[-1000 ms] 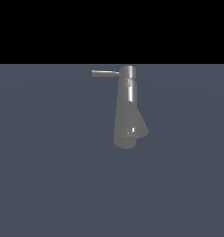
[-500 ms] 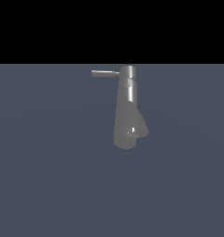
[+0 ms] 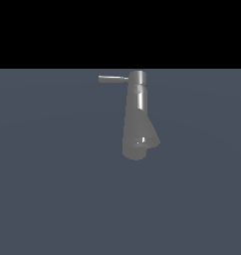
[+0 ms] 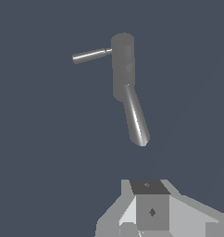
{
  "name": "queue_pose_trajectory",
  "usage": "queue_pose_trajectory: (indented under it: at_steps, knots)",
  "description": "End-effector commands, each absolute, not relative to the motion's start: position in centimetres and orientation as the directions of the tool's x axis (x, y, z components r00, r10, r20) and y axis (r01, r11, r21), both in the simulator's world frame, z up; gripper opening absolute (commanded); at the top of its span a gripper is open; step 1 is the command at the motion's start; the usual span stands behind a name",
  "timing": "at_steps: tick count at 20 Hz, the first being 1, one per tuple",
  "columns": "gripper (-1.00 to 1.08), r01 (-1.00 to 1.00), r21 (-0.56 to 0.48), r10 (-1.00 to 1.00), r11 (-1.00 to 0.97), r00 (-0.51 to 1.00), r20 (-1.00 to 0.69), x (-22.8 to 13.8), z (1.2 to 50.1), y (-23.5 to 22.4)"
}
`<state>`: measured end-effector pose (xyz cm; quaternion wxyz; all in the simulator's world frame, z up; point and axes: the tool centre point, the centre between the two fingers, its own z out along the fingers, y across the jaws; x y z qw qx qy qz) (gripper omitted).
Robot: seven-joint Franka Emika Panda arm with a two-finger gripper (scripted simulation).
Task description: Turn on the faucet by rotating a designated handle.
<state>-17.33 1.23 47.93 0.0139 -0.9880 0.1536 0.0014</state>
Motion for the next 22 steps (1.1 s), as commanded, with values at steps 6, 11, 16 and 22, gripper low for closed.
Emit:
queue_pose_trajectory:
  at_steps: [6, 11, 16, 22]
  knots:
    - [-1.00, -0.479, -0.039, -0.478, -0.877, 0.878, -0.030, -12.6, 46.1, 1.8]
    - [-1.00, -0.587, -0.039, -0.586, -0.808, 0.809, -0.046, -9.5, 44.4, 2.2]
    - [-1.00, -0.687, -0.033, -0.685, -0.726, 0.726, -0.059, -6.5, 42.5, 2.5]
    - [-1.00, -0.792, -0.020, -0.790, -0.610, 0.610, -0.069, -3.0, 39.7, 3.0]
